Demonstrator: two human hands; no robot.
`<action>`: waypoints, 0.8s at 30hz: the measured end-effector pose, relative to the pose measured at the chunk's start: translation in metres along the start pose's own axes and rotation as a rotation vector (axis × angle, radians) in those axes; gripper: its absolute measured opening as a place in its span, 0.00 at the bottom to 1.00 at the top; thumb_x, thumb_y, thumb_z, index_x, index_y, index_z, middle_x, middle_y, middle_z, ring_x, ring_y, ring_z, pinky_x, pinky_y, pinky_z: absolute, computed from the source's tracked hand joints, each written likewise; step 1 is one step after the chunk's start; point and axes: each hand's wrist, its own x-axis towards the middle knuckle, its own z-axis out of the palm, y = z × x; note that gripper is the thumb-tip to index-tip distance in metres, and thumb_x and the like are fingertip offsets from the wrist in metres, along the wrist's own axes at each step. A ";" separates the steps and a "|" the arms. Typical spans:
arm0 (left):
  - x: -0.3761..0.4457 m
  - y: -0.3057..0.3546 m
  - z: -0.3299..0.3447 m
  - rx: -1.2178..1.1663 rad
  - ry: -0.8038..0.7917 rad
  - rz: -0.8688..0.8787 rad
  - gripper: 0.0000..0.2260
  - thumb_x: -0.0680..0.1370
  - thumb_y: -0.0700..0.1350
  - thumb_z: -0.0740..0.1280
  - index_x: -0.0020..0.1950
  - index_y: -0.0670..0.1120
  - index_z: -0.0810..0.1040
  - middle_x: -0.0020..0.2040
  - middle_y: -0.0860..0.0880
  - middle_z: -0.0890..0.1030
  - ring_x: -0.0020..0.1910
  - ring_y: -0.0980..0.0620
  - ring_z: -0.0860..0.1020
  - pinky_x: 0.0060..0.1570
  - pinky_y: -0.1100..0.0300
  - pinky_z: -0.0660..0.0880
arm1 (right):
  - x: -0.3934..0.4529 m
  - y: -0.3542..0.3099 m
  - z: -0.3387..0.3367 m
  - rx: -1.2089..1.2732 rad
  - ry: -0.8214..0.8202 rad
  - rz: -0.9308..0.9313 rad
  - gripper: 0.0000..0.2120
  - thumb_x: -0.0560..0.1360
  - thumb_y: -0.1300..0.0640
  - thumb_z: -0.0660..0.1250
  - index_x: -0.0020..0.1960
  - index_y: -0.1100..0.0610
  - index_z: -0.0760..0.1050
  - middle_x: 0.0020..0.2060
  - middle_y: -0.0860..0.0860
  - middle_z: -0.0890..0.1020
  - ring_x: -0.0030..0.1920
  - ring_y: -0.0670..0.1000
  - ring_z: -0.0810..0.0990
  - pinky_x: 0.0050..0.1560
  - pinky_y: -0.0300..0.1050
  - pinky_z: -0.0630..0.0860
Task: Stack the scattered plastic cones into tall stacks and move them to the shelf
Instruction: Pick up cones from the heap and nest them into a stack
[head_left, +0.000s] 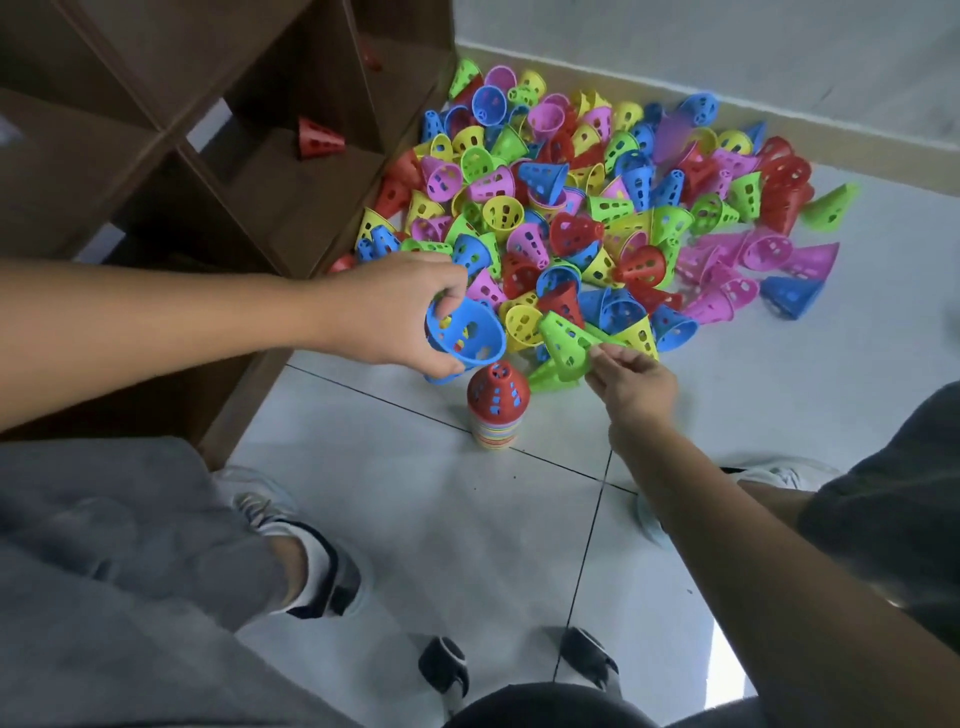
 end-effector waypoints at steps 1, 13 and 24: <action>0.000 0.004 -0.005 0.013 -0.022 0.001 0.23 0.65 0.54 0.79 0.43 0.49 0.66 0.38 0.54 0.70 0.37 0.54 0.67 0.35 0.61 0.63 | 0.000 -0.001 -0.001 0.031 -0.002 0.014 0.05 0.75 0.66 0.73 0.43 0.60 0.78 0.40 0.54 0.82 0.43 0.51 0.82 0.46 0.39 0.82; 0.022 0.017 -0.033 0.139 -0.258 -0.117 0.29 0.60 0.61 0.79 0.54 0.51 0.72 0.48 0.55 0.77 0.45 0.55 0.76 0.46 0.50 0.77 | -0.010 -0.021 -0.004 0.246 -0.041 0.083 0.04 0.76 0.66 0.71 0.46 0.60 0.77 0.45 0.56 0.82 0.43 0.50 0.84 0.42 0.38 0.81; 0.049 0.025 0.007 0.312 -0.519 -0.078 0.28 0.67 0.59 0.77 0.61 0.51 0.72 0.43 0.53 0.75 0.42 0.51 0.75 0.43 0.54 0.73 | -0.014 -0.034 0.001 0.333 -0.202 0.113 0.05 0.78 0.65 0.69 0.53 0.61 0.73 0.52 0.60 0.83 0.49 0.55 0.83 0.45 0.41 0.81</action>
